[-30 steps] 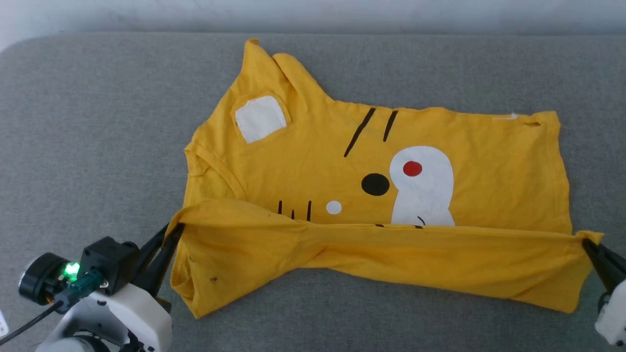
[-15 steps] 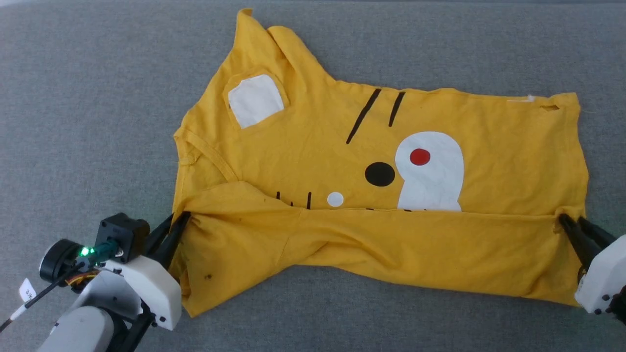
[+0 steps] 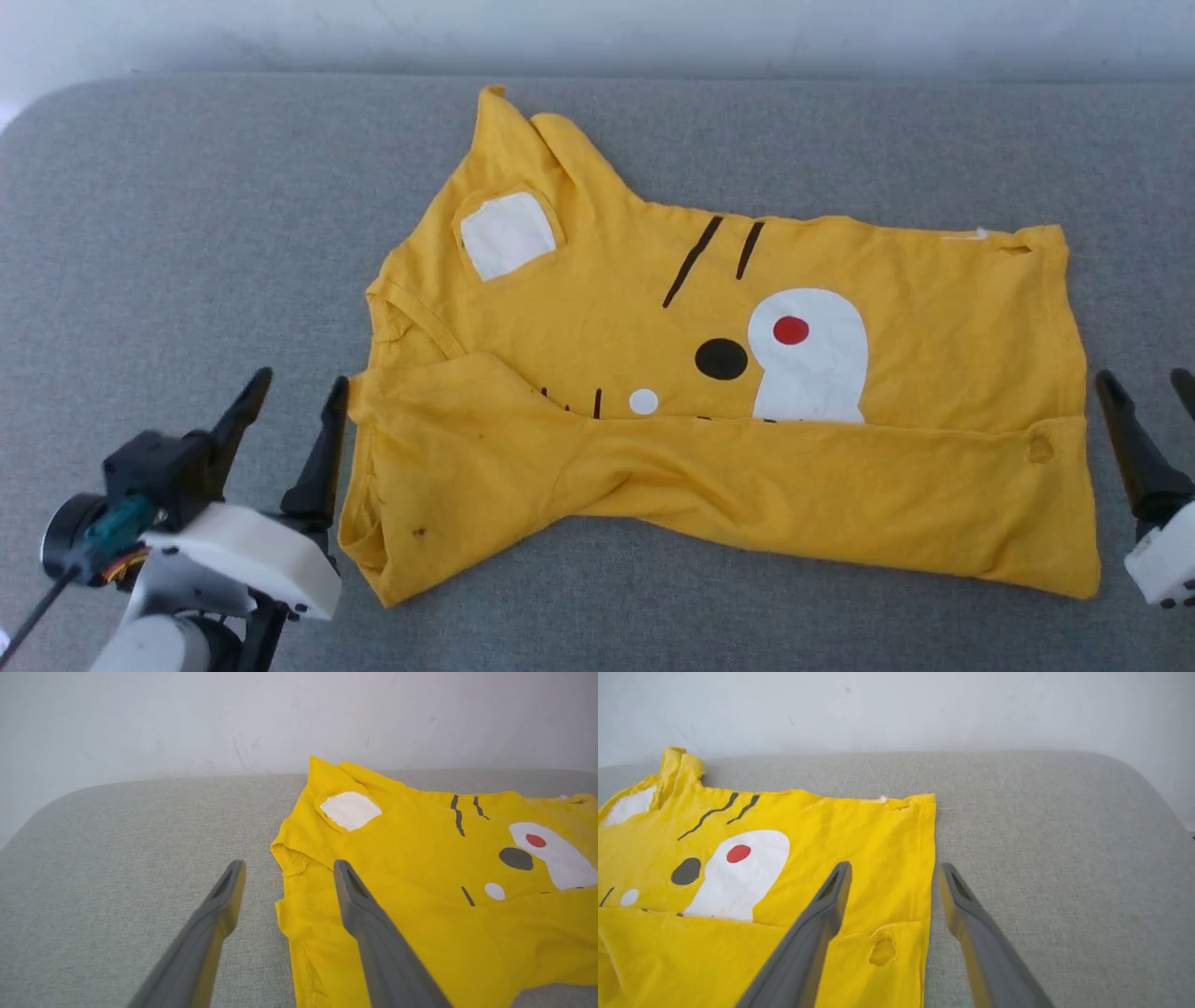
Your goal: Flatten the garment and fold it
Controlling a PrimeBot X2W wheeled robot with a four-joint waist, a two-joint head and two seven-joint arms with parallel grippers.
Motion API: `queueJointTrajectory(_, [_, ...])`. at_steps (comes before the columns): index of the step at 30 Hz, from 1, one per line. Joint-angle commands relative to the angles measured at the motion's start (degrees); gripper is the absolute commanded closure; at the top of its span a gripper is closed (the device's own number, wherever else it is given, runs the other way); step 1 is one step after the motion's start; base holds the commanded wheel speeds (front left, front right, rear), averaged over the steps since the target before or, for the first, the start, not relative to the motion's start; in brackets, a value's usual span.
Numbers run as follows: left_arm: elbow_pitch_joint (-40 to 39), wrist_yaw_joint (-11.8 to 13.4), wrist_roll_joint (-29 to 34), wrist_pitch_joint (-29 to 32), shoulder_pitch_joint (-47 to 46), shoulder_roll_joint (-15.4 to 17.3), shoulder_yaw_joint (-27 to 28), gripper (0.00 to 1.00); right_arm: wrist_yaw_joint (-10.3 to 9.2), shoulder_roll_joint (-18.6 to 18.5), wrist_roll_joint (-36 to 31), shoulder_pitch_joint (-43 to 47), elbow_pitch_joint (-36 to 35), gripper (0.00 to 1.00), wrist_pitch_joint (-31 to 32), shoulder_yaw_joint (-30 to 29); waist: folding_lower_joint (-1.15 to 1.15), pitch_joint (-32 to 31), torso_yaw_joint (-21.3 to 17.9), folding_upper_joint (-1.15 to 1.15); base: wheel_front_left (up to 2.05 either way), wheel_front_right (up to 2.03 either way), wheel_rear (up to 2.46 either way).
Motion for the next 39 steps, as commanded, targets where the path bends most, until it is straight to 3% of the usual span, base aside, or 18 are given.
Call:
queueJointTrajectory(1, [-1.3, 2.0, 0.8, -2.3, 1.7, -1.0, 1.0, 0.0, -0.04, 1.4, -1.8, 1.4, -1.4, 0.0, -2.2, -0.9, 0.01, -2.2, 0.3, 0.0, 0.0, 0.0, 0.0])
queueJointTrajectory(10, [-5.3, 12.9, 6.5, -15.2, 11.7, -6.8, 4.9, 0.0, -0.04, 12.3, -13.6, 7.7, -5.1, 0.0, -17.1, -6.5, 0.01, -5.4, 1.0, 0.0, 0.0, 0.0, 0.0])
queueJointTrajectory(16, [-5.8, 16.1, 10.5, -17.1, 17.1, -9.7, 5.8, 0.0, -0.04, 13.7, -14.6, 9.9, -3.4, 0.0, -24.7, -7.2, 0.01, -6.6, 1.1, 0.0, 0.0, 0.0, 0.0])
queueJointTrajectory(21, [-4.6, 16.1, 11.5, -17.3, 19.0, -12.0, 5.1, 0.0, -0.04, 13.8, -14.1, 10.5, -0.5, 0.0, -28.0, -7.0, 0.01, -7.6, 1.3, 0.0, 0.0, 0.0, 0.0])
queueJointTrajectory(27, [-4.0, 14.2, 12.9, -15.9, 16.9, -10.8, 3.3, 0.0, -0.04, 13.8, -15.1, 9.9, -0.1, 0.0, -27.9, -7.2, 0.01, -8.0, 1.6, 0.0, 0.0, 0.0, 0.0])
queueJointTrajectory(39, [-3.7, 6.9, 13.8, 6.2, 8.6, -5.6, -5.5, 0.0, -0.04, 13.8, -14.3, 9.0, 1.4, 0.0, -26.4, -4.8, 0.01, -4.8, 1.6, 0.0, 0.0, 0.0, 0.0])
